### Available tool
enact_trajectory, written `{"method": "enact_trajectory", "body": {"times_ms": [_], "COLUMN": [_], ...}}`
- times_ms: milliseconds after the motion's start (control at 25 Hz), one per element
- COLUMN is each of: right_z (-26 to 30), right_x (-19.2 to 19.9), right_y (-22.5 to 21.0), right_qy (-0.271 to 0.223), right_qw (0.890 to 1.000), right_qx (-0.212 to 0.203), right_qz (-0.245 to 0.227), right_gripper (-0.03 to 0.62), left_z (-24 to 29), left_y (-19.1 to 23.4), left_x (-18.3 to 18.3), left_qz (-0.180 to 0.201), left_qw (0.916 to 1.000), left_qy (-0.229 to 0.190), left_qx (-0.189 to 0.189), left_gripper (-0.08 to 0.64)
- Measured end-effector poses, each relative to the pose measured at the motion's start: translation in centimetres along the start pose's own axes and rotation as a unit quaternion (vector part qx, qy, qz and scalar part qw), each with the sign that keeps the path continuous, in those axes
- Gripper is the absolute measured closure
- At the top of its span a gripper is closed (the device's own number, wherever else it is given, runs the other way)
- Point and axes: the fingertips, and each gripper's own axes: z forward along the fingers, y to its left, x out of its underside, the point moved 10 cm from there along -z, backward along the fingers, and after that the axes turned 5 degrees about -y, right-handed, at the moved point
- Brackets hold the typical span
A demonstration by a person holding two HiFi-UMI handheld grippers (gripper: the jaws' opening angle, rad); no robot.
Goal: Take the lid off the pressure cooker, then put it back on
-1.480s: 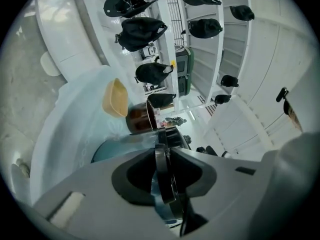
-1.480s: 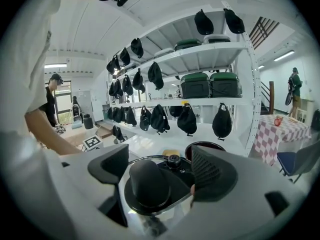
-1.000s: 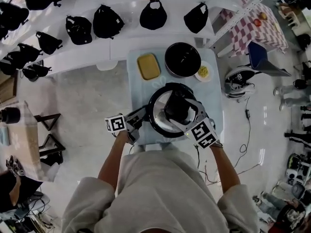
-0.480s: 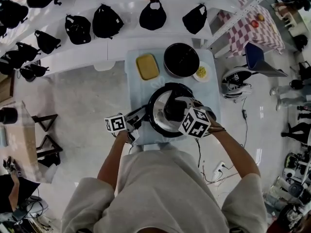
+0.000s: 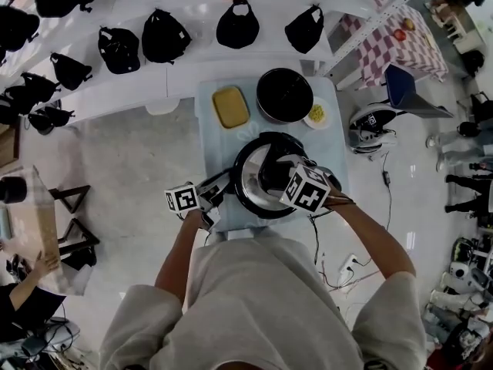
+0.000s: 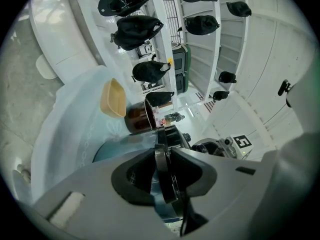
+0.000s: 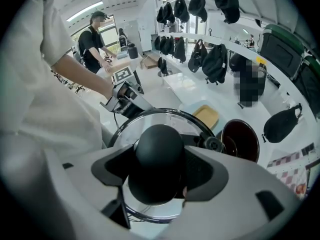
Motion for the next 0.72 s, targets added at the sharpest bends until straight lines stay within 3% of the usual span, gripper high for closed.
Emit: {"method": "enact_trajectory", "body": {"times_ms": [320,720], "right_z": [0.62,0.56], "right_x": [-0.35,-0.56], "right_y": [-0.08,-0.2], "right_qy": [0.027,0.046], "right_qw": [0.998,0.997], "right_qx": [0.015,0.015], "right_qz": [0.054,0.055], "right_gripper": [0.31,0.318], "left_z": [-0.05,0.0], "left_y": [0.11,0.05], "left_x": [0.01,0.03], "left_qz": [0.0,0.004], "left_qw": [1.0,1.0], "left_qy": [-0.001,-0.001], "left_qx": [-0.001,-0.005], "left_gripper": [0.46,0.457]}}
